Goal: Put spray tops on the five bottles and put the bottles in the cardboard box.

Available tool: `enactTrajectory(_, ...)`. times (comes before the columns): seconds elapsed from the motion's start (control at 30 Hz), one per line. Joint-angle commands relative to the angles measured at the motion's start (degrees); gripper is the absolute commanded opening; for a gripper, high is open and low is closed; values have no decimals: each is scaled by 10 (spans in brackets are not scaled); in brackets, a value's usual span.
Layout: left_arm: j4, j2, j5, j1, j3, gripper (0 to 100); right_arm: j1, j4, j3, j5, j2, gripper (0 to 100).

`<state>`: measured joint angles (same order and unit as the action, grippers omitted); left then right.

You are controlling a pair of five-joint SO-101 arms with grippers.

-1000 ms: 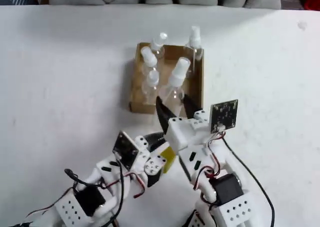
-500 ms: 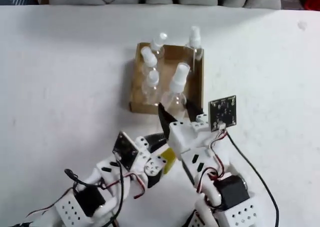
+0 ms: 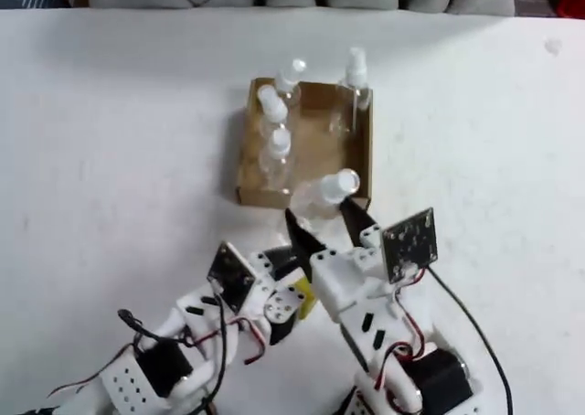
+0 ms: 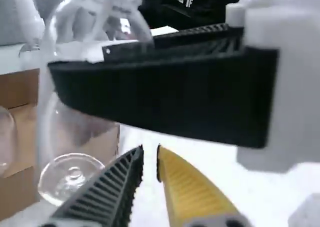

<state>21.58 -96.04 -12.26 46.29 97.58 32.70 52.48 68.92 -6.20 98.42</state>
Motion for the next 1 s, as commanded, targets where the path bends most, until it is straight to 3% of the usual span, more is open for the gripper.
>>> enactTrajectory(0.0, 4, -6, 6, -15, -3, 56, -27, -36, -22, 9, -37, 15)
enactTrajectory(0.3, 27, -8, 27, -15, -3, 57, -128, -245, 37, 9, -161, 15)
enactTrajectory(0.43, 27, -7, 69, -22, -3, 57, -148, -310, 37, 9, -231, 15)
enactTrajectory(0.97, 28, -7, 100, -127, -3, 57, -190, -545, 34, 10, -468, 15)
